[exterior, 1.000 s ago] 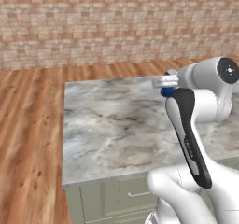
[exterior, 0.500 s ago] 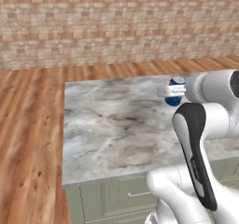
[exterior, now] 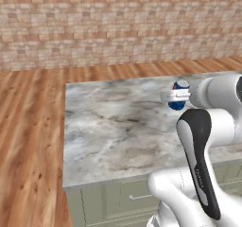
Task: Pick the can from the counter and place it in the open cabinet.
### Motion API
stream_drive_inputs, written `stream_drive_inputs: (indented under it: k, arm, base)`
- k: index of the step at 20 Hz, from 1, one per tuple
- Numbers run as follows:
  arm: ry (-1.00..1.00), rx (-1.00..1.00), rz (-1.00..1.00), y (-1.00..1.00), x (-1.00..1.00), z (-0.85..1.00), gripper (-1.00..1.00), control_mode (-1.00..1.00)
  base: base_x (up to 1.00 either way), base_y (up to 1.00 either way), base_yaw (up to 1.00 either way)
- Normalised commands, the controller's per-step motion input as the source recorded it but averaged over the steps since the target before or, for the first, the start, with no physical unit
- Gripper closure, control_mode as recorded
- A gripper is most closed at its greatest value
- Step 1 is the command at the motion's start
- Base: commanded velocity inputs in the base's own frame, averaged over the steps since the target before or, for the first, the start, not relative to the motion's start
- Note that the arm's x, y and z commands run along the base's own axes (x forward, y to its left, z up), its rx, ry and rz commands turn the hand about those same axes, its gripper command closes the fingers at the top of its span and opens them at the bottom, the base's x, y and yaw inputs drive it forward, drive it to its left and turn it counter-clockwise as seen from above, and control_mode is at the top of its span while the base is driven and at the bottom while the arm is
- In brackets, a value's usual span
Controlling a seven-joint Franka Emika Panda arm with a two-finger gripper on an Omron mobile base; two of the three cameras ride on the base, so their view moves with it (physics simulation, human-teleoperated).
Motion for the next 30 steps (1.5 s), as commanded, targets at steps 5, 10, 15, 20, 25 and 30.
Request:
stream_drive_inputs:
  k: [5,10,15,20,25,30]
  arm:
    - [0.0,0.0,0.0,0.0,0.0,0.0,1.0,-1.0]
    - [0.0,0.0,0.0,0.0,0.0,0.0,1.0,1.0]
    - [0.0,0.0,0.0,0.0,0.0,0.0,1.0,1.0]
    - [0.0,0.0,0.0,0.0,0.0,0.0,1.0,1.0]
    - [0.0,0.0,0.0,0.0,0.0,0.0,1.0,1.0]
    - [0.0,0.0,0.0,0.0,0.0,0.0,1.0,1.0]
  base:
    - [0.0,0.0,0.0]
    - [0.0,0.0,0.0]
    - [-0.16,0.0,0.0]
    - [-0.62,0.0,0.0]
    - [-0.66,0.0,0.03]
    - [-0.31,0.01,0.05]
